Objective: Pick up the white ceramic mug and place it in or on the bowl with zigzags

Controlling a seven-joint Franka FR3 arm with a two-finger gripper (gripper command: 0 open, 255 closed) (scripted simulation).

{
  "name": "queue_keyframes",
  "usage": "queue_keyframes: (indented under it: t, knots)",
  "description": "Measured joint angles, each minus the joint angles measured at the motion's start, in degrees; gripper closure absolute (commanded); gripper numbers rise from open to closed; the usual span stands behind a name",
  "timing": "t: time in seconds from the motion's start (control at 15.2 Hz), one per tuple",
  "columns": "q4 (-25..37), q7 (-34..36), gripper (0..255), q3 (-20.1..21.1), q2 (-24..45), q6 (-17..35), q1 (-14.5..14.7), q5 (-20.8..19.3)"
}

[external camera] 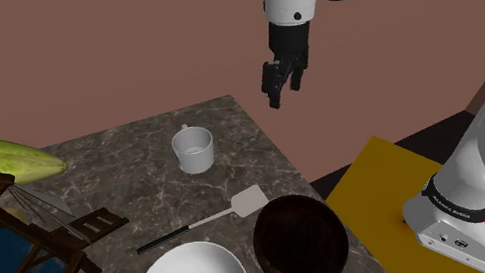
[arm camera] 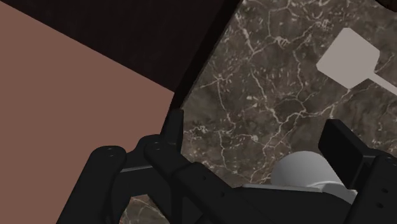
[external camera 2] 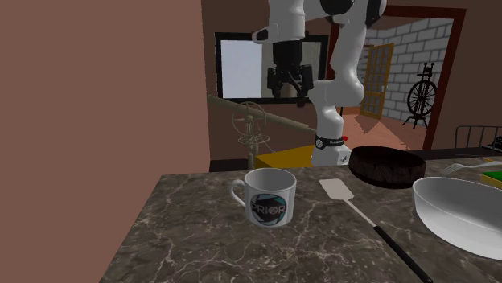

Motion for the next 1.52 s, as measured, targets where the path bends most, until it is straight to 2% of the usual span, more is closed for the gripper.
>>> queue_keyframes:
  t: [0.4, 0.73, 0.99, 1.32, 1.52]
  knots:
    - [9.1, 8.4, 0, 4.8, 13.1, 3.4, 0.6, -4.2]
    - [19.4, 16.2, 0, 7.4, 25.4, 4.0, 2.7, -10.1]
    - [28.6, 21.8, 0, 7.8, 35.7, 3.5, 5.9, -15.2]
    - [43.6, 26.6, 0, 6.6, 49.0, 0.1, 11.4, -20.7]
    - [48.0, 27.8, 0, 6.0, 52.8, -0.9, 13.2, -22.0]
